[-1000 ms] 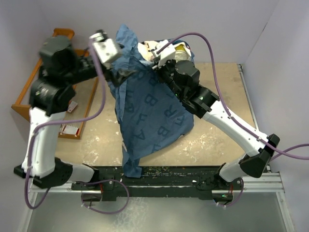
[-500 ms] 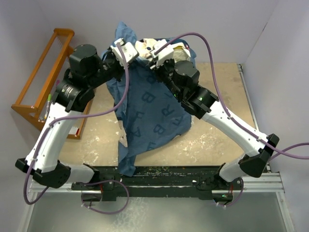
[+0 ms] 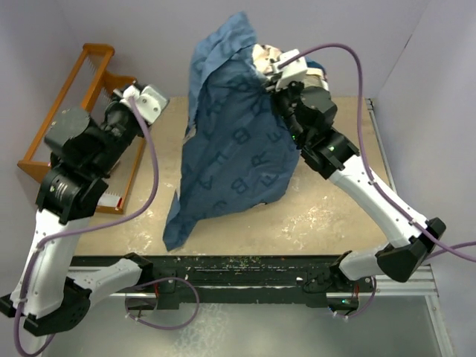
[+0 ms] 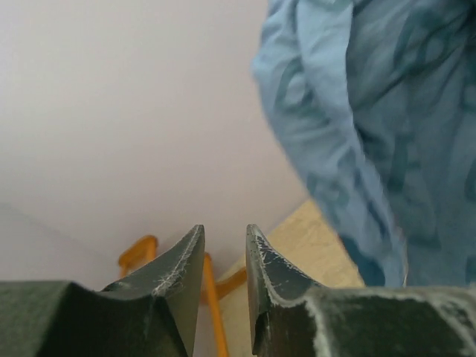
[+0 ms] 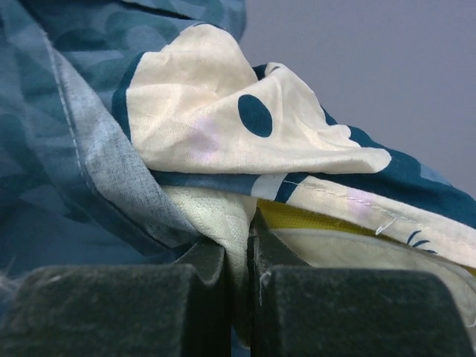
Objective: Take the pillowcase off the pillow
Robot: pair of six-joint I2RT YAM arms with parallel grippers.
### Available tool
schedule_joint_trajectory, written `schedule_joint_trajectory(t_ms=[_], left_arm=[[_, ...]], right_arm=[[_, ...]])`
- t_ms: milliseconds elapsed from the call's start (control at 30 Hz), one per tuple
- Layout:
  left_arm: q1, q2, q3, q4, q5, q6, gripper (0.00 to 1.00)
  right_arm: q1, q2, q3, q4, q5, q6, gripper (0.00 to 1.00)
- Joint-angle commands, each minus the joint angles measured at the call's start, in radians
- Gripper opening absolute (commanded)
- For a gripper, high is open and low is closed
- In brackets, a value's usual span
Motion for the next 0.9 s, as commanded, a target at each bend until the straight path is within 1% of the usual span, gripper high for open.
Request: schedule_joint_trajectory(t_ms=[0,33,100,133,167,200,233,267,300,367,467,533,600,667,733,867], left_arm=[[0.005,-0.025,-0.055,0.064,-0.093,0.011,0.27],[0.005,-0.023,-0.065,0.057,-0.085,-0.013,0.22],[0.005,-0.007,-0.057,0.021,-0.046,-0.074,0.2],[0.005,0.006,-0.03,-0.022,0.007,-0.11,0.22],[0.005,0.023,0.032,-0.084,0.092,-0.141,0.29],[0.005,0.039,0.078,-0.142,0.199,-0.153,0.42],[0.005,0.056,0.123,-0.191,0.293,-0.165,0.64],[0.005,0.074,0.16,-0.228,0.382,-0.169,0.83],[0.004,0.096,0.194,-0.257,0.455,-0.162,0.9],[0.003,0.15,0.263,-0.304,0.536,-0.128,0.92],[-0.001,0.245,0.353,-0.356,0.588,-0.035,0.92],[-0.017,0.281,0.388,-0.344,0.587,0.012,0.92],[-0.057,0.309,0.409,-0.339,0.554,0.073,0.92],[-0.088,0.323,0.391,-0.342,0.513,0.153,0.92],[-0.09,0.324,0.336,-0.337,0.474,0.222,0.92],[-0.09,0.317,0.235,-0.319,0.426,0.297,0.93]], right_arm=[[-0.014,-0.105,0.012,0.17,0.062,0.029,0.0],[-0.014,-0.109,0.006,0.174,0.056,0.032,0.0],[-0.014,-0.114,-0.004,0.174,0.049,0.034,0.0],[-0.015,-0.112,-0.006,0.168,0.048,0.032,0.0],[-0.014,-0.109,-0.007,0.161,0.05,0.032,0.0],[-0.014,-0.106,-0.008,0.155,0.049,0.032,0.0],[-0.014,-0.103,-0.012,0.15,0.044,0.029,0.0],[-0.013,-0.094,-0.018,0.148,0.045,0.023,0.0],[-0.013,-0.086,-0.025,0.169,0.058,0.017,0.0],[0.0,-0.062,-0.028,0.161,0.037,0.032,0.0],[0.057,-0.029,-0.056,0.177,0.044,0.019,0.0],[0.105,-0.003,-0.071,0.18,0.058,-0.003,0.0],[0.133,0.011,-0.083,0.185,0.058,0.006,0.0],[0.142,0.003,-0.105,0.202,0.034,0.035,0.0],[0.144,-0.016,-0.122,0.216,-0.008,0.065,0.0],[0.147,-0.046,-0.131,0.207,-0.116,0.104,0.0]])
